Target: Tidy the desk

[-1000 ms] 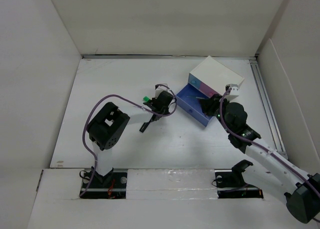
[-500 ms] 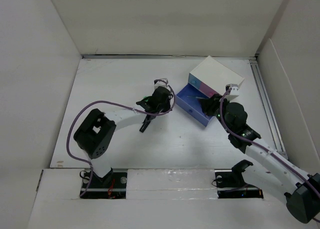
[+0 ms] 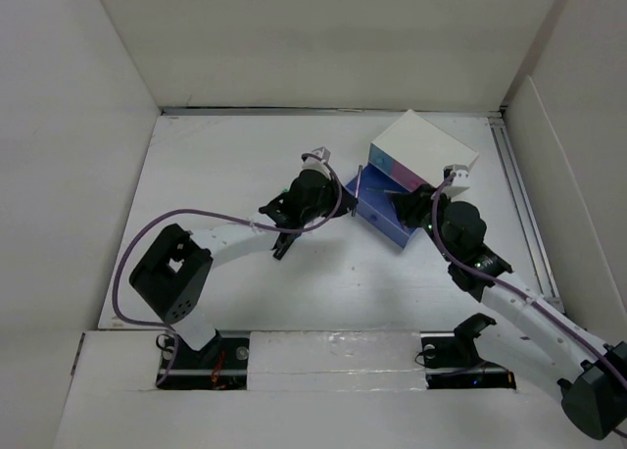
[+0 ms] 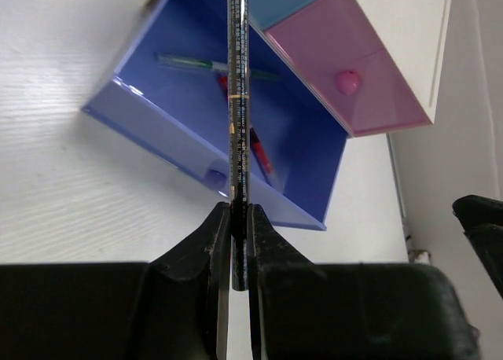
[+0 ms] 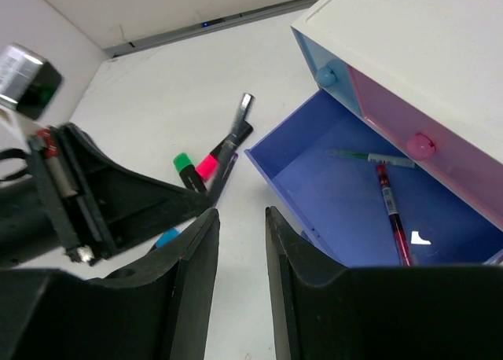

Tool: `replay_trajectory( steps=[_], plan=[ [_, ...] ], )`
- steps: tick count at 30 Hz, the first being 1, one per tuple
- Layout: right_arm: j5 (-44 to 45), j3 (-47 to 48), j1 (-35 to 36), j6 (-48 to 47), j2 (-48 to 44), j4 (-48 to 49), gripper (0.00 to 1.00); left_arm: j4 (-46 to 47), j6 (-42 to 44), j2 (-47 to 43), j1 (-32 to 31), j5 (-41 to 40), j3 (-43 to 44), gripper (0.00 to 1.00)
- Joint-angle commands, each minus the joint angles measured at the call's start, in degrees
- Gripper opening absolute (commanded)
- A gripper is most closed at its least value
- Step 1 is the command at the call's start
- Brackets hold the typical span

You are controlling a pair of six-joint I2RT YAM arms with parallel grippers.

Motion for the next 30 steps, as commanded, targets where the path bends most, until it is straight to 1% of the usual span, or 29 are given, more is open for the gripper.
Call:
replay_trajectory(
  steps=[1,2,5,8,13,14,15,18,19,20,21,24,26,28,29,30],
  plan=[
    [0.7,1.7,0.5,-0.1,-1.9,2.0,0.36,7.4,-6.4,3.0,-1.8,3.9,1.1,0.0],
    [0.8,1.5,0.5,-0.1,-2.2,2.0,0.36,10.4,-8.8,4.7,-1.8,5.3,1.3,0.0],
    [0.9,1.5,0.5,0.0,-2.4,2.0,0.36,15.8,-12.8,7.4,-1.8,5.6,0.6,0.0],
    [1.0,1.5,0.5,-0.1,-2.5,2.0,0.36,19.6,-16.3,9.4,-2.3,5.7,0.6,0.0],
    [0.7,1.6,0.5,-0.1,-2.9,1.8,0.36,19.7,-17.3,13.2,-4.2,5.4,5.2,0.01],
    [0.8,1.5,0.5,-0.1,-2.8,1.8,0.36,20.1,-17.6,14.7,-4.2,6.0,6.7,0.04],
    [0.9,1.5,0.5,-0.1,-2.8,1.8,0.36,20.1,-17.7,15.3,-4.8,6.1,7.4,0.11],
    [1.0,1.5,0.5,0.0,-2.9,1.7,0.36,21.2,-18.4,17.5,-4.8,7.6,9.3,0.2],
    [1.0,1.6,0.5,0.0,-3.1,1.6,0.36,21.4,-18.4,17.8,-4.8,8.1,9.7,0.26],
    [1.2,1.4,0.5,0.0,-3.4,1.7,0.36,21.4,-18.4,18.3,-4.8,8.7,10.3,0.28],
    [1.1,1.4,0.5,-0.1,-3.5,1.6,0.36,21.6,-18.0,18.2,-4.8,8.9,10.2,0.34],
    [1.1,1.4,0.5,-0.1,-3.5,1.6,0.36,20.9,-15.7,16.9,-4.8,8.1,9.4,0.39],
    [1.2,1.4,0.5,-0.1,-3.5,1.6,0.36,19.2,-13.8,14.5,-4.8,6.2,8.3,0.39],
    [1.3,1.4,0.5,-0.1,-3.4,1.6,0.36,17.1,-9.8,12.3,-4.8,4.4,7.4,0.34],
    [1.4,1.4,0.5,-0.1,-3.3,1.6,0.33,13.8,-8.3,9.7,-4.8,1.3,6.4,0.31],
    [1.3,1.4,0.5,0.0,-3.3,1.6,0.28,11.9,-6.5,8.2,-4.8,-0.1,5.9,0.28]
  ],
)
